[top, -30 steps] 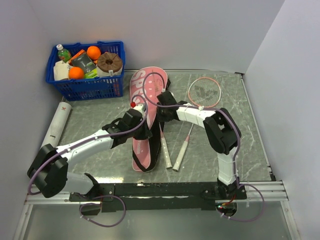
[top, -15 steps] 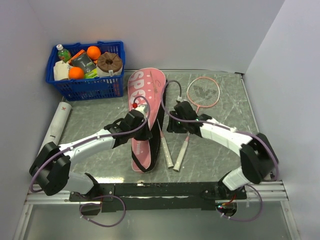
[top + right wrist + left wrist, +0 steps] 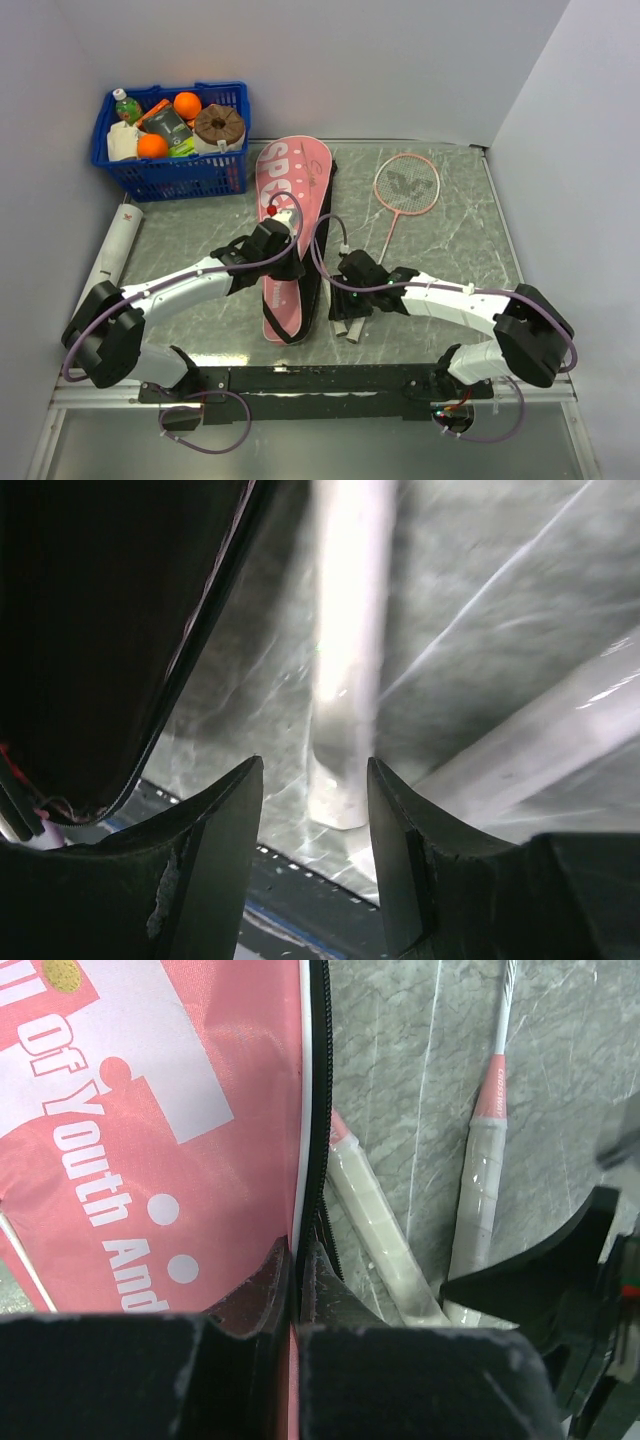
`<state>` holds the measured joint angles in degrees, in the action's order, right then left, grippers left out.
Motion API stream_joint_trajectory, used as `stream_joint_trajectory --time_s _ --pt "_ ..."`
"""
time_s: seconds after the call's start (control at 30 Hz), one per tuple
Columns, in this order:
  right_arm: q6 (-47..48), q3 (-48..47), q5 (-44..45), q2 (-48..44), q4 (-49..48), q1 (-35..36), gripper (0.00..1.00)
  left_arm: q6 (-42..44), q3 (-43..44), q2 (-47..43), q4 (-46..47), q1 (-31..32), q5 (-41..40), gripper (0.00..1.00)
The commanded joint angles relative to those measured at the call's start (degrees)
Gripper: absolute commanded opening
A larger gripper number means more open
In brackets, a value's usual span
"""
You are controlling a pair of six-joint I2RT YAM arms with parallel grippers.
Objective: Pack up the badminton gear
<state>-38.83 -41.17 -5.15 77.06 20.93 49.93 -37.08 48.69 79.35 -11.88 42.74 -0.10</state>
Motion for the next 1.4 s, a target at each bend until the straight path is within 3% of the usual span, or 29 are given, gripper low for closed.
stream_joint_trajectory --time_s 0.0,0.4,0.5,0.6,0.7,0.93,1.23,1.33,1.37 --pt "-5.6 1.4 0.5 0.0 -3.4 2.1 0.54 0.6 1.7 -0.6 1.9 0.1 -1.4 0.01" --pt "-7.8 1.4 2.0 7.9 -5.9 4.2 0.5 0.3 0.6 -1.6 2.1 0.1 -1.0 0.01" --pt "-8.4 1.6 2.3 8.7 -7.3 4.3 0.33 0.0 -0.4 -1.9 3.0 0.1 -0.3 0.01" --pt "-8.1 0.3 3.6 7.9 -5.9 4.3 0.08 -0.1 -2.0 -2.4 4.0 0.3 -0.4 0.01" --pt "-7.2 -2.6 4.6 6.6 -4.0 4.3 0.0 -0.8 -4.6 -3.6 6.3 0.7 0.3 0.01" --pt "-7.2 -8.7 1.5 3.3 -4.1 4.5 0.0 -4.7 -10.5 -5.4 11.4 1.1 3.1 0.01" --pt "-8.3 -12.3 -3.0 6.4 -10.9 6.8 0.0 -6.2 -11.9 -5.1 16.4 1.3 6.4 0.01" --pt "-9.1 -12.4 -4.5 7.8 -13.7 7.9 0.13 -6.5 -12.6 -5.2 17.0 1.4 5.8 0.01" --pt "-9.1 -12.3 -4.7 8.4 -14.5 8.2 0.22 -6.3 -12.8 -5.3 17.1 1.3 5.7 0.01"
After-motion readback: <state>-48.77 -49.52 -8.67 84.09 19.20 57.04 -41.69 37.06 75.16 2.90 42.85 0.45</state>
